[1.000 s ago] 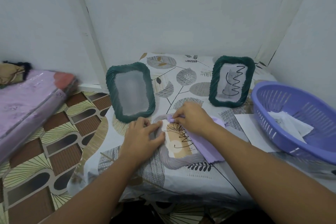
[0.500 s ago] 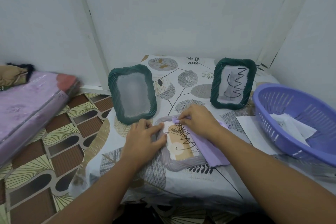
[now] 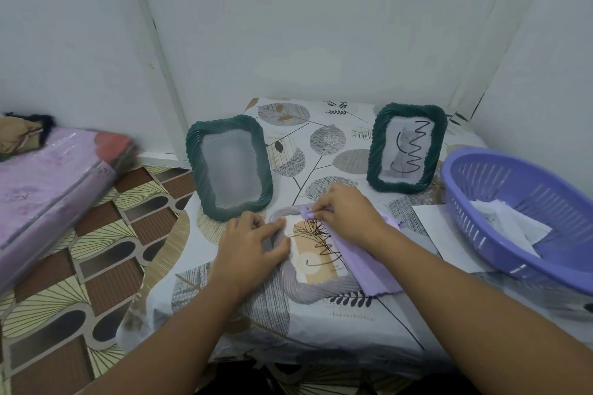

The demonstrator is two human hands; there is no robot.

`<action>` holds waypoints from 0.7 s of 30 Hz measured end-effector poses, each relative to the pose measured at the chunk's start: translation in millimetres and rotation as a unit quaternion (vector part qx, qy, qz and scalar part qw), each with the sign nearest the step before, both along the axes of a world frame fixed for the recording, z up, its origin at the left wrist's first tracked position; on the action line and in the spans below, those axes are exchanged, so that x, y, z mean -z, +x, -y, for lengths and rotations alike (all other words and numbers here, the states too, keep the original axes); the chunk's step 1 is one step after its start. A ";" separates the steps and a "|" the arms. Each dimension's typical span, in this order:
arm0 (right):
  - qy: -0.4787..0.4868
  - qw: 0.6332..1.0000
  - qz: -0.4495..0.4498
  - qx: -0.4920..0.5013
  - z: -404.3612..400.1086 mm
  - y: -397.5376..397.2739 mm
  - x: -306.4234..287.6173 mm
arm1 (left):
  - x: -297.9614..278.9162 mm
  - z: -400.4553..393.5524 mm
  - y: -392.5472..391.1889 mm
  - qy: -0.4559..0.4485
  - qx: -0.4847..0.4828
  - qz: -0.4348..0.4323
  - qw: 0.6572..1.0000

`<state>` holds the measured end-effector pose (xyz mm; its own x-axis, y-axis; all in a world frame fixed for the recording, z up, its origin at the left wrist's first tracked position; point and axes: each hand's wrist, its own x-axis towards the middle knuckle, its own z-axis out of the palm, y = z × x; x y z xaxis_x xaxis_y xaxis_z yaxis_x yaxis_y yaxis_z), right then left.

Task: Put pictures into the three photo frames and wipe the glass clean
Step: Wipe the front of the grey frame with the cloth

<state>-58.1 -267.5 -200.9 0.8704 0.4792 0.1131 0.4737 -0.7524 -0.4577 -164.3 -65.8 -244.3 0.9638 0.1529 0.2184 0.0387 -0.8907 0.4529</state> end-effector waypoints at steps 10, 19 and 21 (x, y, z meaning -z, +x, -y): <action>-0.023 1.000 0.005 0.015 5.4 -4.1 -2.9 | -0.3 1.1 -0.3 -0.002 -0.002 0.003 1.000; -0.002 1.000 0.000 0.017 4.9 -5.3 -3.4 | 0.6 0.2 0.7 0.003 -0.003 -0.005 1.000; 0.001 1.000 -0.007 0.009 10.8 -6.3 -5.0 | 0.1 0.2 0.3 0.002 -0.002 -0.006 1.000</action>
<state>-64.4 -278.4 -195.9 0.8800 0.4639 0.1018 0.4544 -0.7597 -0.4651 -164.1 -66.0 -244.4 0.9657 0.1565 0.2073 0.0482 -0.8922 0.4491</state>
